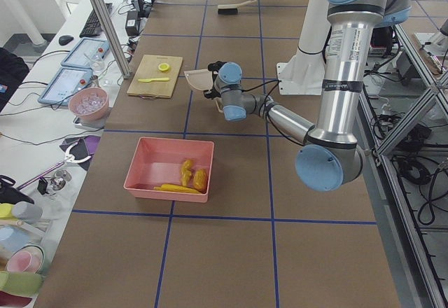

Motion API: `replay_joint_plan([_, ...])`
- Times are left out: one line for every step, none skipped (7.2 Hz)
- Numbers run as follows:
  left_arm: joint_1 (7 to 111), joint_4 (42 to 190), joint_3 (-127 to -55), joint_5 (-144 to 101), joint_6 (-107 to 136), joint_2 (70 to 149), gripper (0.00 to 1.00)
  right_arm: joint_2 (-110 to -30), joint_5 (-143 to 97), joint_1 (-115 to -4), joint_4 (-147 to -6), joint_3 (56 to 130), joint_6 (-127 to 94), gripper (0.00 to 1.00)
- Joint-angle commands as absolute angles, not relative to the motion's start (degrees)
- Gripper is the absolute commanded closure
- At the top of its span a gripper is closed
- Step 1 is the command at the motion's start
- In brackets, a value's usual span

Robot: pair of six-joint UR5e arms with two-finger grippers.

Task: Sweep and dump trash into bin
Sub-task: 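Lower the empty dustpan to the table with the left gripper and release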

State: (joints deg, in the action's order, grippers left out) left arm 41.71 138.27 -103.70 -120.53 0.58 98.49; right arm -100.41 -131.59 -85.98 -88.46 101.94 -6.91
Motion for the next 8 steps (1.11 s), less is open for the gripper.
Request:
replay_joint_plan([37.98,127.07,-99.07,-122.43,-6.52,105.87,1.0,-100.02,-132.45,-85.61,-88.15,101.08,-7.29,0.0])
replay_joint_plan([38.06,122.13,-98.1,-122.08,-15.29,108.26,1.0,-99.93,-134.71,-84.91,-88.15,99.94,-7.38,0.0])
replay_joint_plan([38.06,119.91,-97.65,-121.38,-22.25,109.59,1.0,-99.67,-139.52,-84.9,-88.07,98.54,-7.21,0.0])
replay_joint_plan([38.23,119.88,-97.3,-120.94,-28.41,110.03,1.0,-99.67,-139.66,-84.9,-87.89,98.44,-6.86,0.0])
replay_joint_plan([38.23,119.71,-96.42,-120.94,-28.48,110.3,1.0,-99.67,-138.96,-84.9,-87.8,97.48,-6.86,0.0])
replay_joint_plan([38.23,119.71,-95.11,-120.94,-28.3,111.09,1.0,-99.15,-135.56,-84.9,-87.8,97.21,-6.86,0.0])
replay_joint_plan([38.23,119.71,-93.44,-120.94,-28.13,112.22,1.0,-98.88,-135.01,-84.9,-87.72,97.12,-6.77,0.0])
replay_joint_plan([38.15,119.71,-92.73,-121.11,-25.08,112.85,0.75,-98.79,-135.0,-85.08,-87.71,97.55,-6.85,0.0])
